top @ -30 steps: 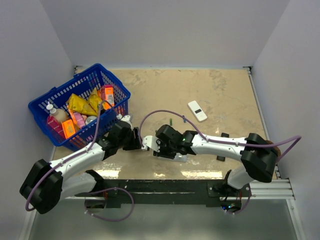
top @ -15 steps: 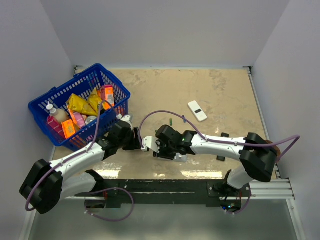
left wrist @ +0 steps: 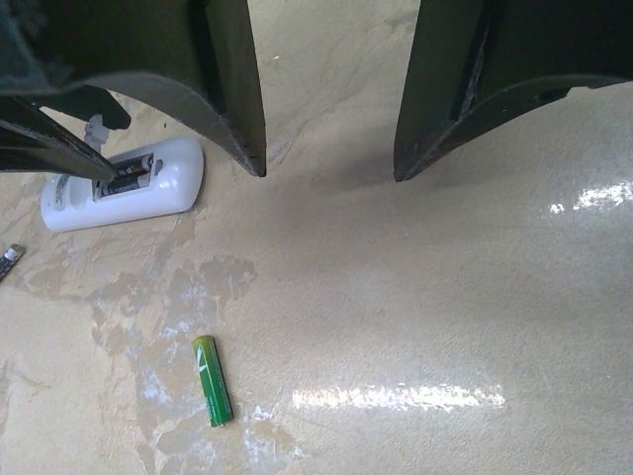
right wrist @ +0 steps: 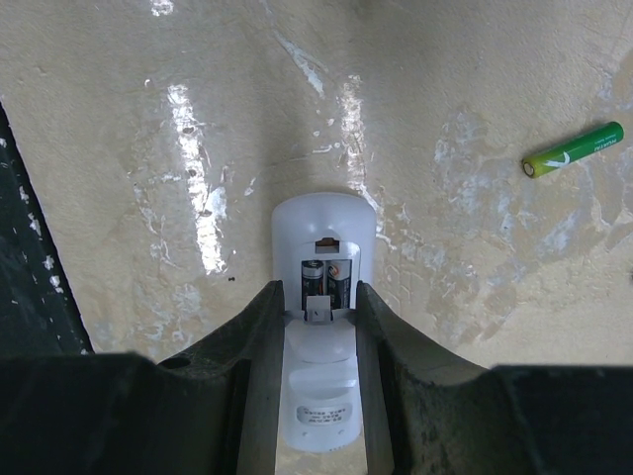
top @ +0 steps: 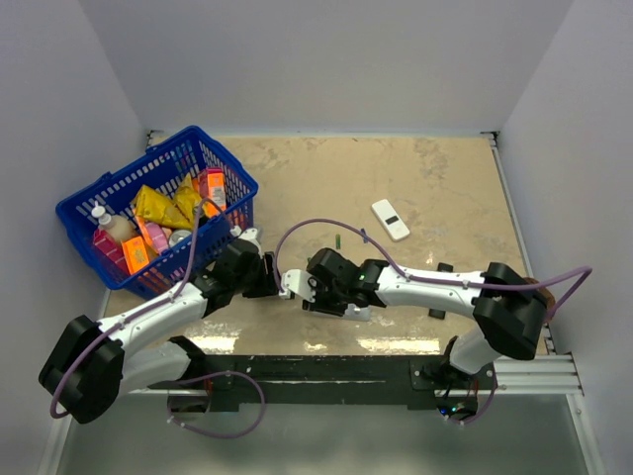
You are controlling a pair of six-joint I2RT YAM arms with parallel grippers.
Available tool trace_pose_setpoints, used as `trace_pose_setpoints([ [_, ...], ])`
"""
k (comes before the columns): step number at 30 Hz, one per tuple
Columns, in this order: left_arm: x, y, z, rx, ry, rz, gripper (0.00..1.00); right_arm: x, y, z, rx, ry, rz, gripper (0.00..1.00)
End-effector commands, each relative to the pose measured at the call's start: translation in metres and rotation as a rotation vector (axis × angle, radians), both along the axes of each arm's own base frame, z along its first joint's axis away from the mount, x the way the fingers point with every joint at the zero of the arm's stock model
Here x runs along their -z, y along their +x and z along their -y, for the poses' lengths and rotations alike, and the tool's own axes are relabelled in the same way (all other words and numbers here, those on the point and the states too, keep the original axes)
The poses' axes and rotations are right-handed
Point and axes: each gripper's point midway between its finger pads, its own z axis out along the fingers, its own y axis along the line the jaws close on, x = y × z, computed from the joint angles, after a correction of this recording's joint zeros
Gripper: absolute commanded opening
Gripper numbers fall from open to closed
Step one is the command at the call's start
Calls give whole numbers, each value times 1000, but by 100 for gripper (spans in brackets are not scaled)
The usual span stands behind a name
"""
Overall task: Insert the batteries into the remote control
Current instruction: Load the battery cover into the remote control.
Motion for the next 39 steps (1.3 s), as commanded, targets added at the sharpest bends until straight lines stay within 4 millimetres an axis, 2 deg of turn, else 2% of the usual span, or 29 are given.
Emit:
trace_pose_setpoints([
  [1,-17,11,3,6,-13,60,59,16,-2,19,32,-95,-21,4],
  [16,-17,11,2,6,-10,58,59,16,1,12,28,-92,-24,22],
  [23,-17,10,2,8,-8,60,59,13,2,10,36,-78,-18,33],
  [33,-19,12,3,14,-6,65,59,3,5,1,50,-41,-15,54],
  [39,-22,13,3,25,-4,80,60,-18,0,-14,35,46,-41,61],
])
